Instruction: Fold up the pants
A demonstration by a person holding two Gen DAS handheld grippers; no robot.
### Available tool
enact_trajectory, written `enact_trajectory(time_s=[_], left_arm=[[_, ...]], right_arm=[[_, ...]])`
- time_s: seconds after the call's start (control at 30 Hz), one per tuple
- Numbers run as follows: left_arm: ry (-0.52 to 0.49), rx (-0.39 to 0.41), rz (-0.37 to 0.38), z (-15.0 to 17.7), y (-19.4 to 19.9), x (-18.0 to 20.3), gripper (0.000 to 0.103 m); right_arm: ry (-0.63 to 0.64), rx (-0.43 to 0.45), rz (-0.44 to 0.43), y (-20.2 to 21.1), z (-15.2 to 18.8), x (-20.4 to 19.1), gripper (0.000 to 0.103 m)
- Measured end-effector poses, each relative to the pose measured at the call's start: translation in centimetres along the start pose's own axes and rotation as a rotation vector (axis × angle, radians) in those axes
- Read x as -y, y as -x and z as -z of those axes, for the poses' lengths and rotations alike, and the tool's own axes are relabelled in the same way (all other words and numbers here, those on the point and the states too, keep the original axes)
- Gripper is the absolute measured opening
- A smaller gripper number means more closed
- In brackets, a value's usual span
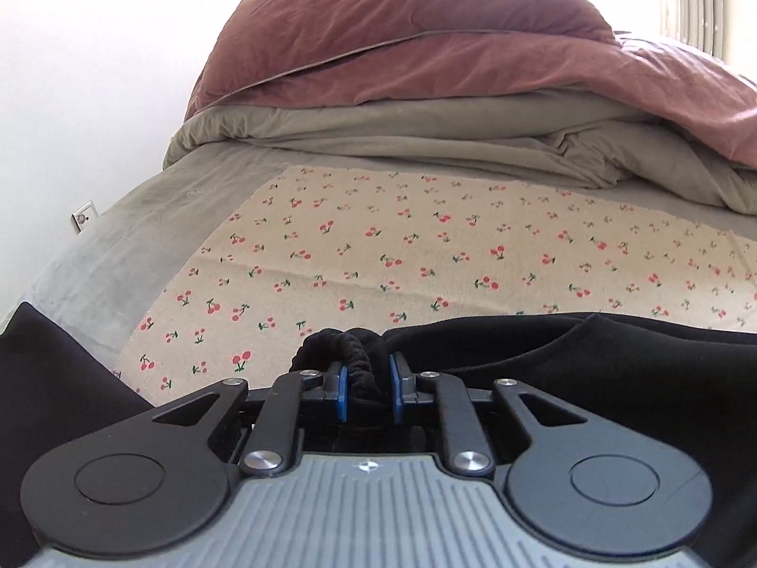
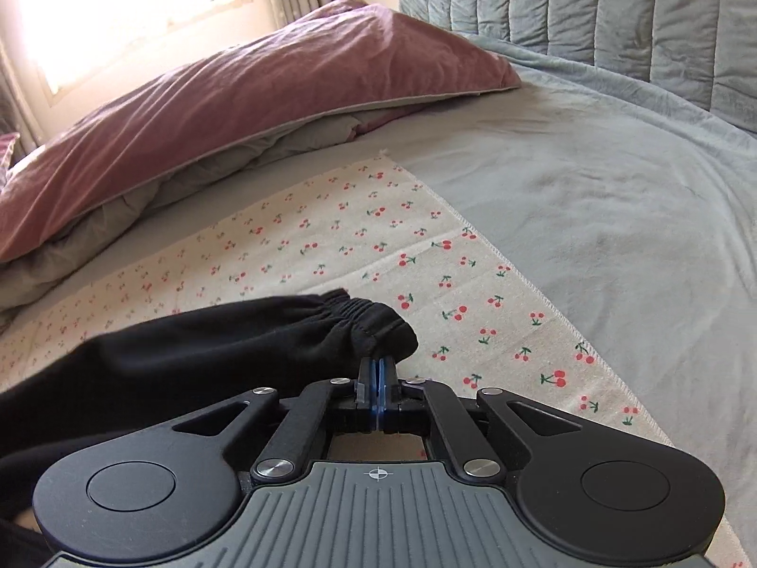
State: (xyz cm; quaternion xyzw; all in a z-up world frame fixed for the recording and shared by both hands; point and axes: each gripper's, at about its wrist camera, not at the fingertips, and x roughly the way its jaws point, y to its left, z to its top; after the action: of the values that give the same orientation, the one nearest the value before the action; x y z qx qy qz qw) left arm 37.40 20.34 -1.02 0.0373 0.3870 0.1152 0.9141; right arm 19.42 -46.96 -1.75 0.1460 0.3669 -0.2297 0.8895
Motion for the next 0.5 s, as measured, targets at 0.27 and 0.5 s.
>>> enact_trajectory(time_s=[0.27, 0.5], left_arm=[[-0.1, 0.054, -0.063, -0.7, 0.1, -0.5, 0.084], [-0.118, 0.074, 0.099, -1.1, -0.7, 0.1, 0.097]], right_arm=[[0.043, 0.042, 0.052, -2.2, -1.3, 1.0, 0.045], [0.09, -0.022, -0.007, -7.2, -5.6, -3.6, 0.045]])
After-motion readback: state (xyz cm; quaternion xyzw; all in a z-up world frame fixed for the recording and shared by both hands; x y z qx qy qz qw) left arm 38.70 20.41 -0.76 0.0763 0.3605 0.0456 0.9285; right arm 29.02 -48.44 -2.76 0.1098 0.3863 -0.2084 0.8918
